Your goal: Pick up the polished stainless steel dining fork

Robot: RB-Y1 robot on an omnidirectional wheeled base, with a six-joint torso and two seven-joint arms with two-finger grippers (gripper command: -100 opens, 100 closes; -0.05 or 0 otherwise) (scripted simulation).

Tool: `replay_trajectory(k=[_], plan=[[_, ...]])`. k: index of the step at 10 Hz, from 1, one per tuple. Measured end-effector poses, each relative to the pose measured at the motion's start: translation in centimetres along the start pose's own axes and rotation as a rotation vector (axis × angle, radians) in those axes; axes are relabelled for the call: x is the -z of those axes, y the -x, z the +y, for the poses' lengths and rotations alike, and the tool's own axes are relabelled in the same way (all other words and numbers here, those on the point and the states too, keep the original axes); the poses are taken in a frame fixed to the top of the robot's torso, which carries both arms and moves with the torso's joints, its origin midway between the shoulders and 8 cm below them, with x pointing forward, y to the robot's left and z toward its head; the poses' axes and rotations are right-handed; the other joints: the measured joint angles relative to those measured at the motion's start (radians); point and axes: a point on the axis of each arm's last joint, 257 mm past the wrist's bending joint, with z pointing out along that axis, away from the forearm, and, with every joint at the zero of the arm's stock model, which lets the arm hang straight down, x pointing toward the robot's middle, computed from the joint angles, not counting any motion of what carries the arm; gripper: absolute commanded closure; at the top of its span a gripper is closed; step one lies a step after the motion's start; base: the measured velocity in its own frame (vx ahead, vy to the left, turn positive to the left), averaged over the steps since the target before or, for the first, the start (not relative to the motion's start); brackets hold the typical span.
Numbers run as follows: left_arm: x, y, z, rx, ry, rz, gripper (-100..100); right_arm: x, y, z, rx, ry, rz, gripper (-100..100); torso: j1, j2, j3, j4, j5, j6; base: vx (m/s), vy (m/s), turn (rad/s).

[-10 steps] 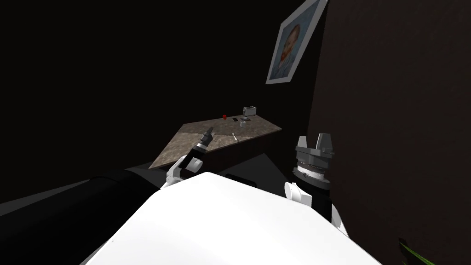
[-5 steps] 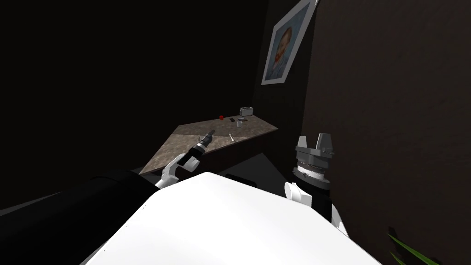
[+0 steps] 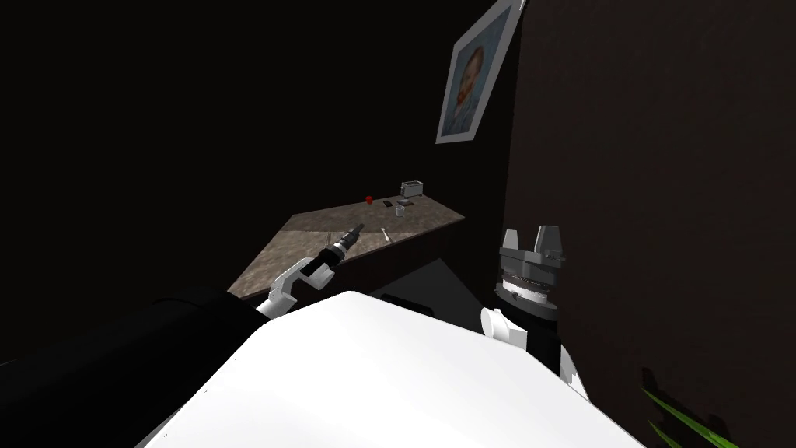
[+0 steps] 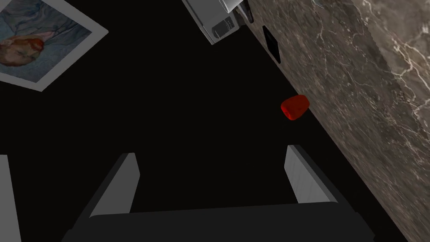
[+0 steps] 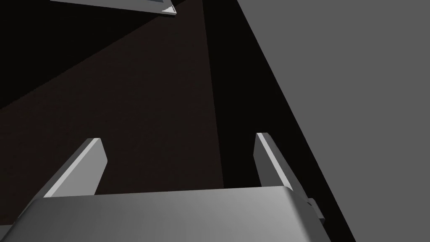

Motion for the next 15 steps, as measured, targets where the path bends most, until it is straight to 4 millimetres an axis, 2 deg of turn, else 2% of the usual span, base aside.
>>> replay_trajectory(k=[3, 6, 9, 11, 15], plan=[[0.1, -0.2, 3.2, -0.062, 0.101, 0.047, -100, 0.0, 0.0, 0.0, 0.000, 0.000, 0.000, 0, -0.001, -0.001, 0.000, 0.000, 0.000, 0.000, 0.064, -0.047, -0.048], [0.4, -0.6, 5.3, -0.105, 0.171, 0.080, -100, 0.0, 0.0, 0.0, 0.000, 0.000, 0.000, 0, -0.001, 0.000, 0.000, 0.000, 0.000, 0.000, 0.069, -0.048, -0.059], [1.2, -0.8, 8.3, -0.168, 0.270, 0.124, -100, 0.0, 0.0, 0.0, 0.000, 0.000, 0.000, 0, -0.001, -0.003, -0.002, -0.001, 0.000, 0.000, 0.104, -0.053, -0.067], [2.1, -0.9, 10.6, -0.219, 0.346, 0.155, -100, 0.0, 0.0, 0.0, 0.000, 0.000, 0.000, 0, -0.002, -0.004, -0.002, -0.001, 0.000, 0.000, 0.112, -0.052, -0.074], [3.8, 0.0, 14.1, -0.296, 0.471, 0.197, -100, 0.0, 0.0, 0.0, 0.000, 0.000, 0.000, 0, -0.002, -0.002, -0.001, -0.001, 0.000, 0.000, 0.094, -0.058, -0.063]])
